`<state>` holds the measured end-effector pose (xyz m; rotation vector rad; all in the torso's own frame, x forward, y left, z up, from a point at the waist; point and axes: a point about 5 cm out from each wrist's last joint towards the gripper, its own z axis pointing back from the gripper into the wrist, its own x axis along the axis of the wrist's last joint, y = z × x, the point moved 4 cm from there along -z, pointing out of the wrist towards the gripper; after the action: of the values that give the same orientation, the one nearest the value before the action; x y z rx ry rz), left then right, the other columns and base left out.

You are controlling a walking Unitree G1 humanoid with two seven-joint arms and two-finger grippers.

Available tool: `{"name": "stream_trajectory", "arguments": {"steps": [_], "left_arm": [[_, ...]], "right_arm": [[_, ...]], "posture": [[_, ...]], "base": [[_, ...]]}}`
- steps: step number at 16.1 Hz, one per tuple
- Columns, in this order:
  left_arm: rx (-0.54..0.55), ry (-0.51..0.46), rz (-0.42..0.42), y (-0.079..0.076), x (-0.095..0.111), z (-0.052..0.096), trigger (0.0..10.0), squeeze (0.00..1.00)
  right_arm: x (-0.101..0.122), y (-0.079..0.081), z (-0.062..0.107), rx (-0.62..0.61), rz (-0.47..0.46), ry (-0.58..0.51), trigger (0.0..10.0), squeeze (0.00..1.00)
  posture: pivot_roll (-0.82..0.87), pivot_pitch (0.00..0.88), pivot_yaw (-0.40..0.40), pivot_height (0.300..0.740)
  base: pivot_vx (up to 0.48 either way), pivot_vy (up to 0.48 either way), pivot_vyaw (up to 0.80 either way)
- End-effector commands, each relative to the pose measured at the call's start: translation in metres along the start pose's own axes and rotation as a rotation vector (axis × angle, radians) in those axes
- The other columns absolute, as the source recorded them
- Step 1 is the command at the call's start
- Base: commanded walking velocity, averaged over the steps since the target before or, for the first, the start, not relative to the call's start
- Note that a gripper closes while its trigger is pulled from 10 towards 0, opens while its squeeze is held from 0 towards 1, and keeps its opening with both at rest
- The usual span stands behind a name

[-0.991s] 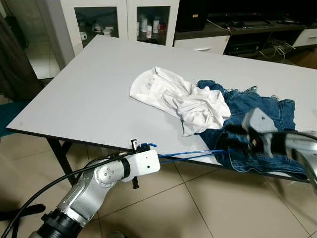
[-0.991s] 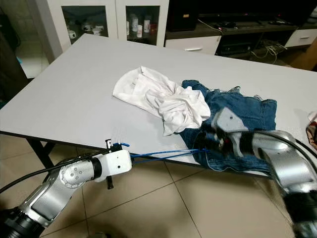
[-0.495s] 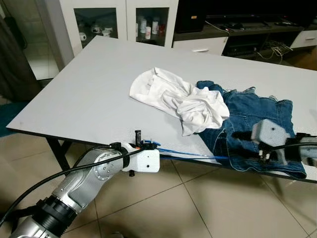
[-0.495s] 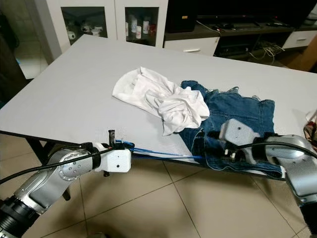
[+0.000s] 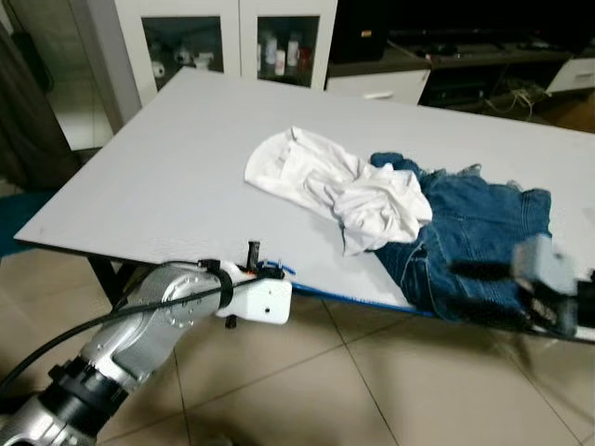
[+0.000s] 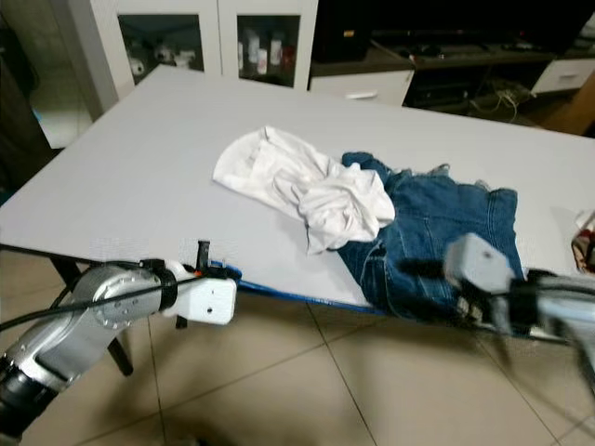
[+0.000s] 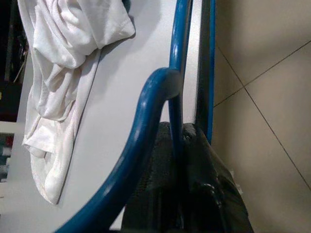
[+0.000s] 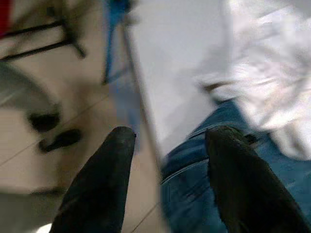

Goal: Hang hanger

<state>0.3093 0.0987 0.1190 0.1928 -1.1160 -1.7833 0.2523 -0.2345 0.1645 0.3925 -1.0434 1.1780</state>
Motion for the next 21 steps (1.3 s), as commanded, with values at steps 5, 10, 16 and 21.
{"name": "stream_trajectory", "arguments": {"steps": [5,10,16,21], "left_arm": [[0.029,-0.012,-0.045,0.014,0.001,0.006,10.0,0.0],[0.059,-0.095,-0.057,0.017,0.018,0.006,10.0,0.0],[0.059,-0.126,-0.089,0.022,0.023,0.001,10.0,0.0],[0.059,-0.144,-0.1,0.024,0.028,-0.004,10.0,0.0]], "right_arm": [[-0.021,-0.011,0.017,-0.152,-0.028,0.057,10.0,0.0],[-0.02,-0.018,0.023,-0.32,0.038,0.03,10.0,0.95],[-0.032,-0.008,0.043,-0.405,0.02,0.055,10.0,0.0],[-0.063,-0.018,0.052,-0.497,0.165,0.238,10.0,0.0]], "posture": [[0.02,0.059,-0.069,0.74],[0.0,0.059,-0.061,0.74],[-0.04,0.058,-0.048,0.74],[-0.05,0.057,-0.049,0.74]], "base": [[0.0,0.0,0.0],[0.0,0.0,0.0],[0.0,0.0,0.0],[0.0,0.0,0.0]]}}
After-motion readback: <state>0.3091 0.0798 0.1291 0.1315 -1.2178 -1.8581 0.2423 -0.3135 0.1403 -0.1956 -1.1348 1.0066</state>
